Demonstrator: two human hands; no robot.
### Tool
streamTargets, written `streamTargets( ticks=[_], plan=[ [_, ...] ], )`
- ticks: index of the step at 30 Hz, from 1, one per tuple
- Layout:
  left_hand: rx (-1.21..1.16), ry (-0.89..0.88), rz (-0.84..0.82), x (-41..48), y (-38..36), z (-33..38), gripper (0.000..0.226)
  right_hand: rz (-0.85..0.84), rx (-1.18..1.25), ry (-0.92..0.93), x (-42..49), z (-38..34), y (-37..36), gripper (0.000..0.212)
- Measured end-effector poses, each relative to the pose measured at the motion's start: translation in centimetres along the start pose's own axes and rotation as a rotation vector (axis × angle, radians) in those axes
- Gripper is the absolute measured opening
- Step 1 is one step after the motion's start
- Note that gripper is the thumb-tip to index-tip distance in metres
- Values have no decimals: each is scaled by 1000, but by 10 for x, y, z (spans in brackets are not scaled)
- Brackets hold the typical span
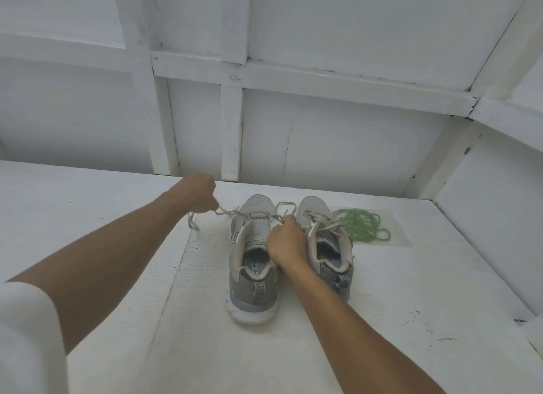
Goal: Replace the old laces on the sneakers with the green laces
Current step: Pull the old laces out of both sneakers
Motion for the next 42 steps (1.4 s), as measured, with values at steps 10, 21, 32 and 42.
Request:
streamTargets(
  ticks=[10,21,32,42],
  plan=[
    [-448,74,-142,-10,-25,41,45,-195,-345,169,39,-47,27,3],
    [-817,325,-170,-15,-41,41,22,-265,-605,404,75,-27,18,12],
    [-1290,492,-199,-17,-65,33,20,-131,-823,582,91,-28,30,29],
    [-1292,524,-193,-15,-68,30,27,-119,-728,563,102,-35,56,43]
  ],
)
Point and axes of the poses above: each hand's wrist, its own x-axis towards the middle knuckle, its own y-axis out of the back of the hand, z = x × y, the point moved 3 cm from there along x, towards the middle knuckle, and after that the axes turned 3 degrees about y, right-handed, at the moved point
